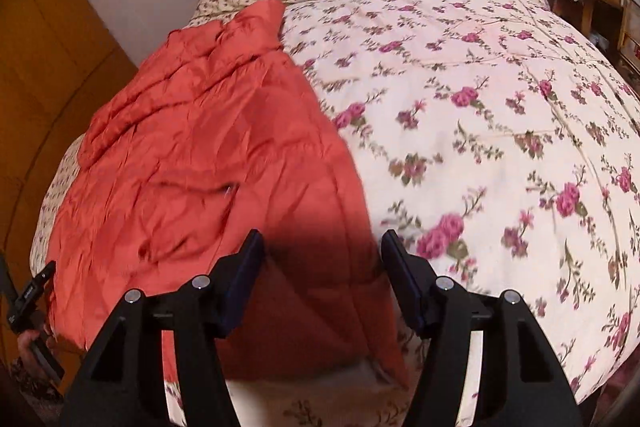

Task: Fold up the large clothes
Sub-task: 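Close both tools on the orange jacket edge and lift it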

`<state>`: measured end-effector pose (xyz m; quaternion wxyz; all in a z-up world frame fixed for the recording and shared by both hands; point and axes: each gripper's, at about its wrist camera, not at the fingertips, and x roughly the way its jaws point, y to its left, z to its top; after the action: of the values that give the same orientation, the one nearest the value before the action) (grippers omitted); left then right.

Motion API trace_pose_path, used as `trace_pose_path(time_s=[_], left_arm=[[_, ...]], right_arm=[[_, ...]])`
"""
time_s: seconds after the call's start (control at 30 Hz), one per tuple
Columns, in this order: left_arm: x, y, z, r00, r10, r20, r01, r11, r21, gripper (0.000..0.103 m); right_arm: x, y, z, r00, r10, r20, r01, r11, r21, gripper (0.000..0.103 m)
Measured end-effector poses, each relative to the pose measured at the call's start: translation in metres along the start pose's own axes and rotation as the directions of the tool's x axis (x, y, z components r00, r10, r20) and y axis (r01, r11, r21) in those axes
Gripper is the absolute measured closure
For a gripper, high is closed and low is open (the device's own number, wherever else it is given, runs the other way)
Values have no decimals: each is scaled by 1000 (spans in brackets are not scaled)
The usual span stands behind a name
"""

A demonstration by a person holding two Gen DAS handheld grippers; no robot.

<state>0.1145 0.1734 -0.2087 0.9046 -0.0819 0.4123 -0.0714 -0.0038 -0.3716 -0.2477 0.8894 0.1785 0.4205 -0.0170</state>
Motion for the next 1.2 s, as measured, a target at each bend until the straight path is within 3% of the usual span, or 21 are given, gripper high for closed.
trace_pose_path(time_s=[0.07, 0.2, 0.23, 0.27, 0.37, 0.47, 0.77, 0.9, 1.07, 1.2], left_arm=[[-3, -2, -6, 1000, -18, 1, 18, 1000, 21, 3], [-5, -16, -20, 999, -47, -8, 47, 996, 81, 6], [-7, -17, -21, 998, -57, -6, 57, 995, 88, 17], [-8, -19, -21, 997, -77, -11, 78, 993, 92, 36], [-15, -25, -19, 986, -157, -53, 161, 983, 89, 72], [-26, -26, -18, 987, -156, -34, 159, 983, 94, 84], [-75, -23, -21, 980, -196, 30, 192, 976, 104, 89], [-99, -19, -22, 967, -252, 50, 248, 966, 70, 89], [-102, -15, -2, 936, -340, 92, 341, 940, -3, 89], [-98, -24, 23, 928, -348, 130, 350, 937, 11, 89]], right_arm=[[2, 1, -3, 1000, 6, 4, -6, 1000, 2, 43], [5, 5, -7, 997, 72, 8, -72, 997, 23, 73], [4, 8, -7, 996, 88, 12, -88, 996, 14, 82], [0, 10, -7, 995, 101, 20, -101, 995, 3, 84], [-10, 12, -8, 990, 136, 38, -136, 991, -13, 90], [-21, 7, -8, 980, 192, 59, -193, 981, 12, 92], [-59, 16, -26, 966, 254, 58, -251, 967, -48, 93], [-80, 19, -34, 946, 316, 70, -313, 949, -42, 93], [-79, 25, -7, 919, 376, 118, -377, 926, -9, 93], [-73, 37, 27, 903, 397, 162, -399, 917, -22, 93]])
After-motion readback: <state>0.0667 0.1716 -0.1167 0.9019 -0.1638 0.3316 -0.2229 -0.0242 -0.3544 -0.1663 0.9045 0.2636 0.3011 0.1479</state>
